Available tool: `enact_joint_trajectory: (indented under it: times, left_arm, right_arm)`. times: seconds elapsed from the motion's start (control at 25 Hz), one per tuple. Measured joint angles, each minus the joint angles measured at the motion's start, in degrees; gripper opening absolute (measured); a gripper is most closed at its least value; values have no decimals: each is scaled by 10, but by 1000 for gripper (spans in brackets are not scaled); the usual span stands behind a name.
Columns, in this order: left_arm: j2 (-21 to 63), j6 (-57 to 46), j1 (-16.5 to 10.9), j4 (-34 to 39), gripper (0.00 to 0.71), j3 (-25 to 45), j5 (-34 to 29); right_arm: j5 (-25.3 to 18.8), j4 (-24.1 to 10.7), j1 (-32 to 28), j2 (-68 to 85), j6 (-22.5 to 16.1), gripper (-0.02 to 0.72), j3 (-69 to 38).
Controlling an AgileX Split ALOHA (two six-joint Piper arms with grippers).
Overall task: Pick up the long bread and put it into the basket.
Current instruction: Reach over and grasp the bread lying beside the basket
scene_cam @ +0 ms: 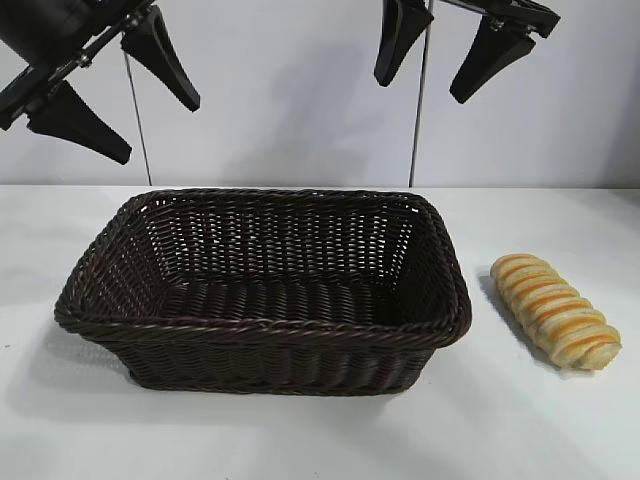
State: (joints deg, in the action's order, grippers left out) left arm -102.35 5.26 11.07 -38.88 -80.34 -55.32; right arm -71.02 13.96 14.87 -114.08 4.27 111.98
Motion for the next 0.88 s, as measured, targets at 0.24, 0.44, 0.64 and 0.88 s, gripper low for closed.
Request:
enact_joint_trajectory:
  times: [0.24, 0.44, 0.64, 0.88]
  left_arm:
    - [0, -1, 0, 0, 541, 0, 1]
    - [0, -1, 0, 0, 541, 0, 1]
    - [0, -1, 0, 0, 541, 0, 6]
    - [0, -1, 0, 0, 541, 0, 16]
  right_arm:
    - [1, -42, 0, 0, 0, 590, 0]
    - [1, -135, -2, 0, 0, 590, -30]
    - [1, -173, -30, 0, -8, 590, -75]
    - [3, -177, -76, -1, -15, 590, -117]
